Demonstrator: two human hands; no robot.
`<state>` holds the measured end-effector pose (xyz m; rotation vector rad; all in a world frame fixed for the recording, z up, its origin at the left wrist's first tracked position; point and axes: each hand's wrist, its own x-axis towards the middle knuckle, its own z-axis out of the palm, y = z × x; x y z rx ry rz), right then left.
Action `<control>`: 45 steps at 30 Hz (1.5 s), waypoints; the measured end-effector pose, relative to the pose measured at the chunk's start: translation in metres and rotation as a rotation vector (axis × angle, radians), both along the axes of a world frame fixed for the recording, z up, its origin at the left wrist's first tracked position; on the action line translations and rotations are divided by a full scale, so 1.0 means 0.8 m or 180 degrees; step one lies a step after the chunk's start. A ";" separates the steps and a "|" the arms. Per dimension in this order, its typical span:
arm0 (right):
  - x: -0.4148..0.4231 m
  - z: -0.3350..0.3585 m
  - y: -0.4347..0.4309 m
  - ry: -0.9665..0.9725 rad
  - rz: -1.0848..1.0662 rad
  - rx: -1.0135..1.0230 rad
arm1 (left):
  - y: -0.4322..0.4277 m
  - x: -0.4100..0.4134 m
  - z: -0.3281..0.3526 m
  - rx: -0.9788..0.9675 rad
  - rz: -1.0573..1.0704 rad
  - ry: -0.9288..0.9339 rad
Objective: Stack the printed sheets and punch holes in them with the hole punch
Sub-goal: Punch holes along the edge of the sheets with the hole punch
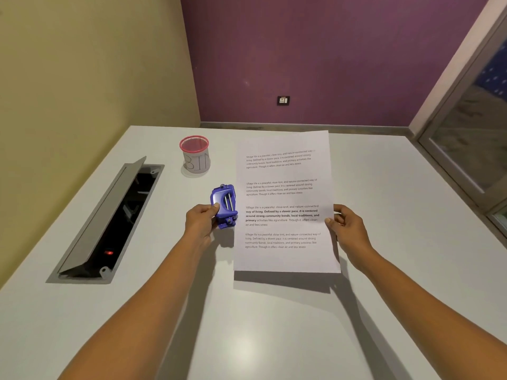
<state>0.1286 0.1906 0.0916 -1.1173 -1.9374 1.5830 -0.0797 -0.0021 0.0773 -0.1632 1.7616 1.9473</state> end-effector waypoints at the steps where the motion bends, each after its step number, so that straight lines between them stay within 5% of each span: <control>1: 0.000 0.001 -0.001 -0.0004 0.0004 0.0017 | 0.000 0.000 0.001 0.0002 -0.0008 0.0041; 24: 0.011 0.005 -0.001 -0.0125 0.0275 0.0097 | 0.009 0.009 0.021 -0.0381 -0.0218 0.0506; 45: -0.007 -0.055 0.057 -0.0601 0.0407 -0.0363 | 0.072 -0.010 -0.033 -0.1064 -0.0400 0.0029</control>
